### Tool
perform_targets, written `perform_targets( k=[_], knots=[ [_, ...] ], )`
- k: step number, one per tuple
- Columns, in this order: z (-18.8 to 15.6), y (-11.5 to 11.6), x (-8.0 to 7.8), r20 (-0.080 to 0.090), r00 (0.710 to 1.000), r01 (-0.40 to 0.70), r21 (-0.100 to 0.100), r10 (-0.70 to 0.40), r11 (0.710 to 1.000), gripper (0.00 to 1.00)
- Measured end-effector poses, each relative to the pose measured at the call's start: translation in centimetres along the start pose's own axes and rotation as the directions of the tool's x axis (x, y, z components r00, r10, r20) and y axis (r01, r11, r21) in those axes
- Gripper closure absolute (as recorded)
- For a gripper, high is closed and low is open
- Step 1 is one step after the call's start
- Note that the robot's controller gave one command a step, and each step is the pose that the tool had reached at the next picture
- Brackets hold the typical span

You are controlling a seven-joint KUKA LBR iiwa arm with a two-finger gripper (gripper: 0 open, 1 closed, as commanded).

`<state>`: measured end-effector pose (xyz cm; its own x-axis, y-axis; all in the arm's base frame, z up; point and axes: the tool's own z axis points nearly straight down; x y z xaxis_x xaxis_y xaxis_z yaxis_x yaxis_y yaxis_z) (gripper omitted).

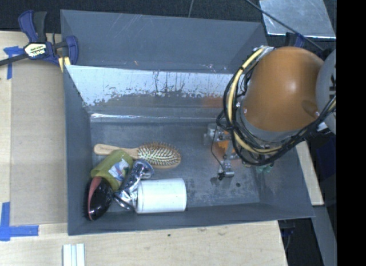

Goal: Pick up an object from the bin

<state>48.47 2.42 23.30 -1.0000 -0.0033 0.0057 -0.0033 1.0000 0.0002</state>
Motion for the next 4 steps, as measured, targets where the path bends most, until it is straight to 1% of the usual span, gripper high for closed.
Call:
perform_targets(
  k=[1, 2, 3, 4],
  knots=[
    [4.9, -4.1, -5.5, 0.004, 1.0, -0.015, 0.002, 0.015, 1.0, 0.0],
    [8.0, -8.0, -9.4, 0.009, 0.997, 0.074, 0.004, -0.074, 0.997, 0.0],
    [12.8, -12.1, -13.9, 0.013, 0.991, 0.13, 0.006, -0.13, 0.992, 0.0],
    [12.8, -14.9, -12.9, 0.013, 0.938, 0.347, 0.009, -0.347, 0.938, 0.0]
  ],
)
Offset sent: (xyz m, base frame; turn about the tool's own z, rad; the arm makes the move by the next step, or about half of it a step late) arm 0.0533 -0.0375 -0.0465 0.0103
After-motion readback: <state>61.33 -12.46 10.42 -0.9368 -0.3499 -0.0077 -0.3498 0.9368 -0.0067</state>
